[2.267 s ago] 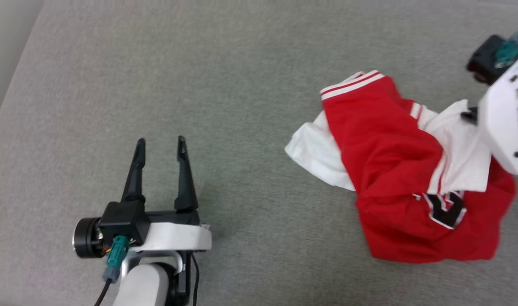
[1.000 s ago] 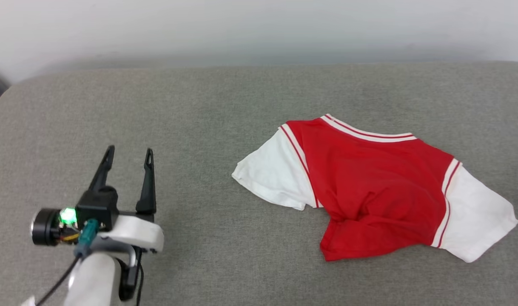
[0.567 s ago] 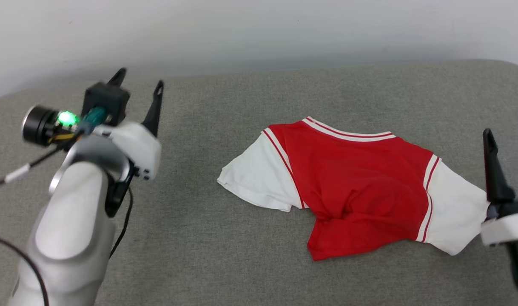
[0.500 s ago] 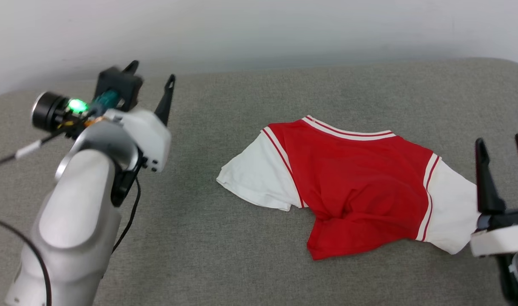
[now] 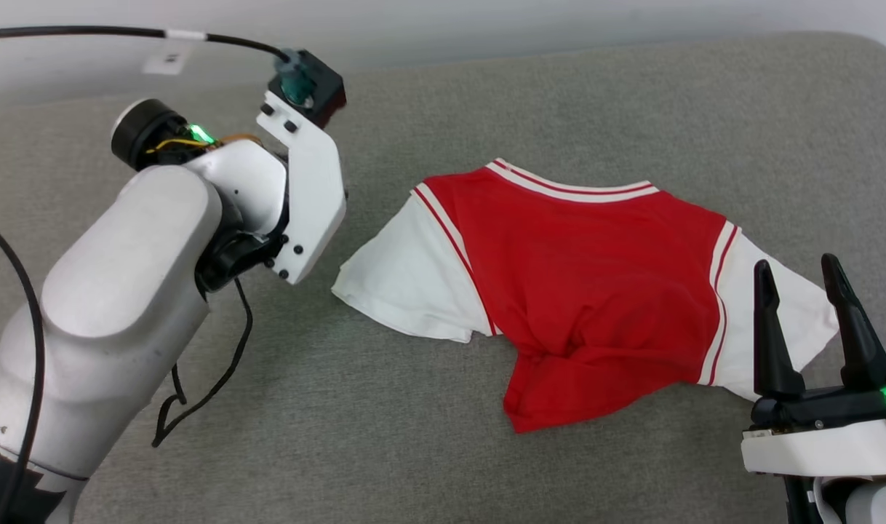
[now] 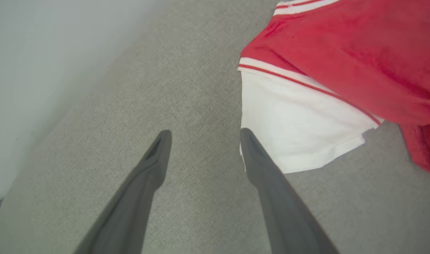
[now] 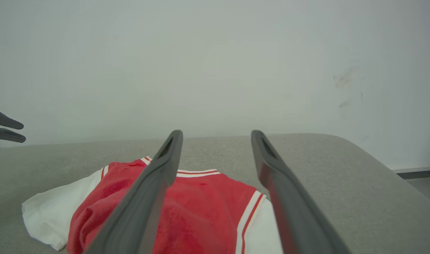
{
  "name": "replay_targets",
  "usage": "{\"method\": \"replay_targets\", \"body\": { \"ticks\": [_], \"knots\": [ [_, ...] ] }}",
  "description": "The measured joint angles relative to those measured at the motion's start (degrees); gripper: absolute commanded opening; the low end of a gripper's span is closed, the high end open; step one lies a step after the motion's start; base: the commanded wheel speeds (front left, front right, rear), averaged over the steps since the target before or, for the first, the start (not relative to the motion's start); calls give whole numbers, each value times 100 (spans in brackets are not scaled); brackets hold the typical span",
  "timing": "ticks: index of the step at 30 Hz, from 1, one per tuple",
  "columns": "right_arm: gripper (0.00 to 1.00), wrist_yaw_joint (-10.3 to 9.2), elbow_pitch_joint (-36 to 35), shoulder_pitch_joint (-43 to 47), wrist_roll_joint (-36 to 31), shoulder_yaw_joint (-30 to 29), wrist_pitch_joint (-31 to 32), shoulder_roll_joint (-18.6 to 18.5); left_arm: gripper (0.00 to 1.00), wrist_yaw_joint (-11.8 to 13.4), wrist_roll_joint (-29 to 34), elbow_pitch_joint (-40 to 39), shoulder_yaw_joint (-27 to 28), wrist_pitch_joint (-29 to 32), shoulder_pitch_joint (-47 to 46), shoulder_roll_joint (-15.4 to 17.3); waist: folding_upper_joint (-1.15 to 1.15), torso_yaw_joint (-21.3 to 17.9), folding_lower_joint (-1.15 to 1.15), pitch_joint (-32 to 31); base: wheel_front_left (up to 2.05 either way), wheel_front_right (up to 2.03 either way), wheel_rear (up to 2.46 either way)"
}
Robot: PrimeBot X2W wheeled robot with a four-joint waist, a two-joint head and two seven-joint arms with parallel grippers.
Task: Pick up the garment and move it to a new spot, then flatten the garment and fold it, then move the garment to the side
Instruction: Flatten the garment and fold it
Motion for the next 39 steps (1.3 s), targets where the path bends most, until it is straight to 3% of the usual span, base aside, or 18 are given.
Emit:
{"method": "replay_targets", "body": {
  "ticks": [6, 14, 20, 21, 22, 30, 39],
  "knots": [
    [100, 0, -33, -173, -47, 137, 0, 67, 100, -1, -492, -185, -976, 846, -413, 287, 0, -196, 0, 345, 0, 0, 0],
    [100, 0, -27, -469, -89, 302, 0, 114, 100, 0, -884, -82, -2047, 1192, -762, 525, 0, -482, 0, 823, 0, 0, 0],
    [100, 0, -9, -576, -92, 345, 0, 134, 100, -7, -1096, -44, -2555, 1182, -1059, 681, 0, -644, 0, 1085, 0, 0, 0],
    [100, 0, -9, -576, -92, 345, 0, 134, 28, -7, -1096, -44, -2555, 1182, -1059, 681, 0, -644, 0, 1085, 0, 0, 0],
    [100, 0, 0, -581, -97, 341, 0, 135, 0, -7, -1177, -33, -2583, 1169, -1087, 695, 0, -656, 0, 1098, 0, 0, 0],
    [100, 0, 70, -500, -152, 192, 0, 148, 0, -5, -1501, -221, -2849, 881, -1132, 803, 0, -396, 0, 843, 0, 0, 0],
    [100, 0, 93, -414, -191, 216, 0, 114, 0, -5, -1633, -51, -2869, 828, -1257, 1842, 0, -36, 0, 607, 0, 0, 0]
  ]
}}
